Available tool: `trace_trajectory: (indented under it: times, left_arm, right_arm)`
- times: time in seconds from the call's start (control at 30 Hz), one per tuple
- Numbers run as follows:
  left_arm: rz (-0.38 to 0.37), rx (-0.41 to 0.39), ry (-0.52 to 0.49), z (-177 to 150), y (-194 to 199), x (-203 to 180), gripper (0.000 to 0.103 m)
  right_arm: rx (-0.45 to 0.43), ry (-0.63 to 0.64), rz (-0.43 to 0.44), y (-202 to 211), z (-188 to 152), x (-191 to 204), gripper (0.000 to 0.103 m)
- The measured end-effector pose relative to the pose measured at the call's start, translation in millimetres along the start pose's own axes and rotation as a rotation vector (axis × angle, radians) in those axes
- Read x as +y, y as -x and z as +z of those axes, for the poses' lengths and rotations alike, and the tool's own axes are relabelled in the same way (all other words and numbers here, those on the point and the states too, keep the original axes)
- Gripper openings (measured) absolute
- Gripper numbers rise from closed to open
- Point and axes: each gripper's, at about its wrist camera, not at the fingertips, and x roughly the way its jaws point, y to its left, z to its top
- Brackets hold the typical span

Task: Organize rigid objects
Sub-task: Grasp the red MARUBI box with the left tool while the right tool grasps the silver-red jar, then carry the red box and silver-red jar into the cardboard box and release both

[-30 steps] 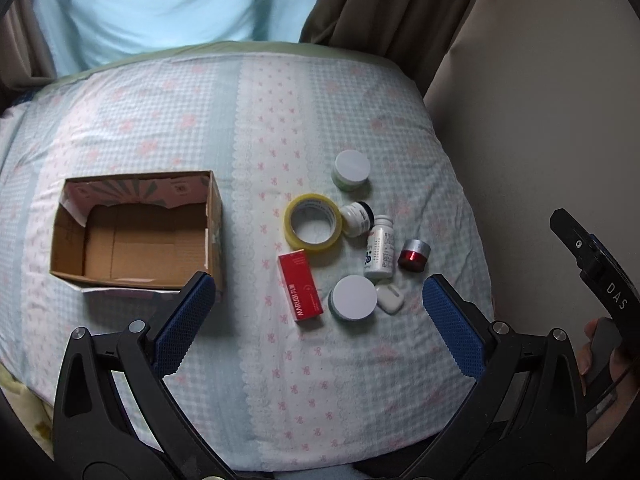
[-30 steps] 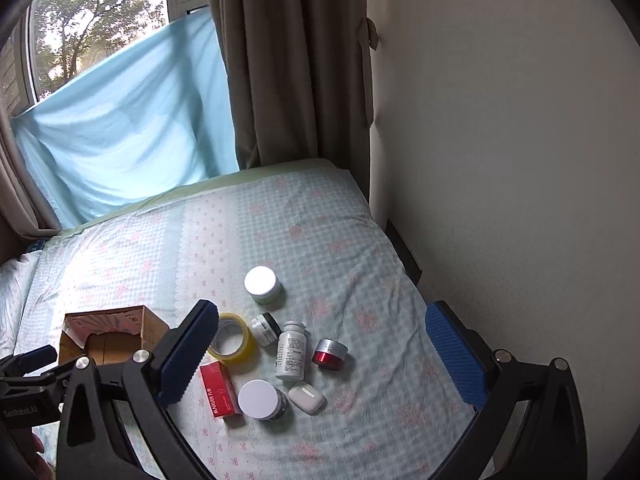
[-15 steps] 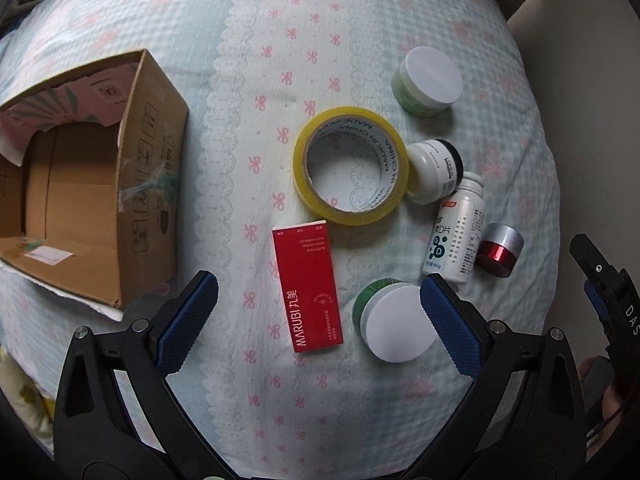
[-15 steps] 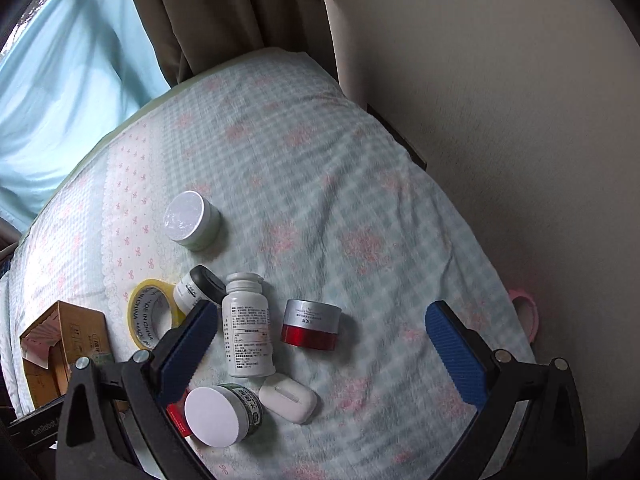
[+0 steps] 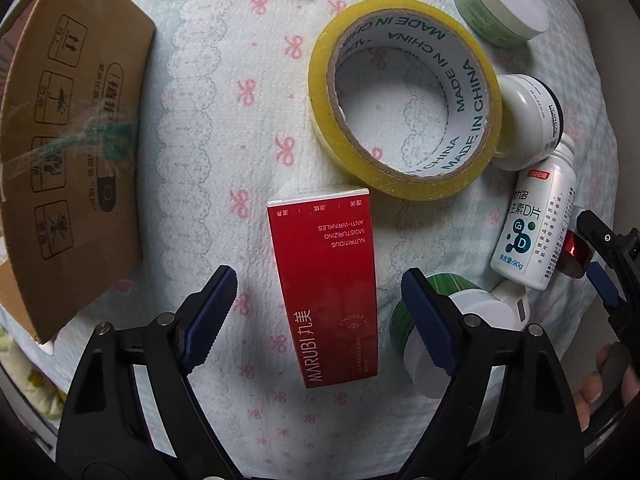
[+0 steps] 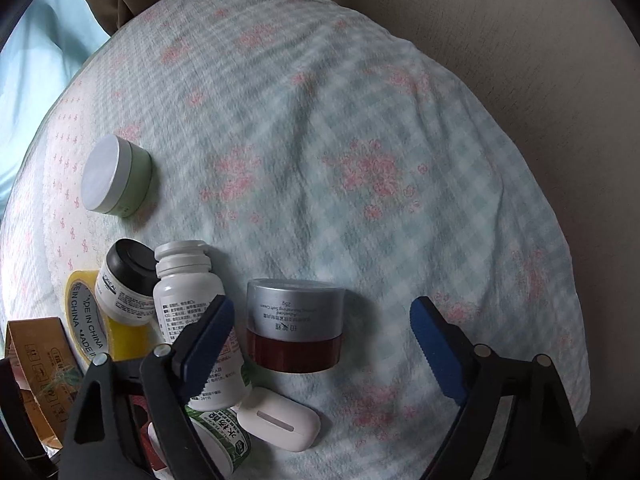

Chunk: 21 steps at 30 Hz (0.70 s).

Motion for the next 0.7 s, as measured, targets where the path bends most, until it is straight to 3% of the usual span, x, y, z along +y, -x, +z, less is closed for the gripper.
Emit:
trace_trajectory:
  times: [0.03,0.1,0.13,0.23,0.3,0.5,0.7]
  left_arm:
    - [0.001,0.007,0.001,1.7,-2.0,-0.6,0.072]
    - [0.015,0.032,-0.010,5.6,-8.0,-3.2,0.071]
    - [0.026,0.052,-0.014,7.2,-12.2,-4.1,0.066]
    - [0.023,0.089,0.011,10.4,-21.5,-3.7,0.042]
    - [0.026,0.093,0.010,11.3,-23.2,-3.5,0.040]
    - [0.026,0.072,0.004,8.1,-19.3,-3.9,0.039]
    - [-0.011,0.040,0.011,-17.4,6.8,0.7,0.038]
  right_arm:
    - [0.014,-0.002,-0.003,-3.1,0.9,0.1,0.084]
    - [0.047,-0.011,-0.011,-12.0,4.3,1.0,0.081]
    - [0.068,-0.019,-0.008,-16.8,5.7,0.5,0.075]
    - [0.120,-0.054,0.022,-29.3,9.1,-2.3,0.065]
    - [0.132,-0.052,0.065,-34.4,11.5,-0.8,0.050]
    - [0.121,-0.012,0.041,-43.9,13.0,7.2,0.050]
    - [0.092,0.007,0.021,-32.5,3.8,10.2,0.050]
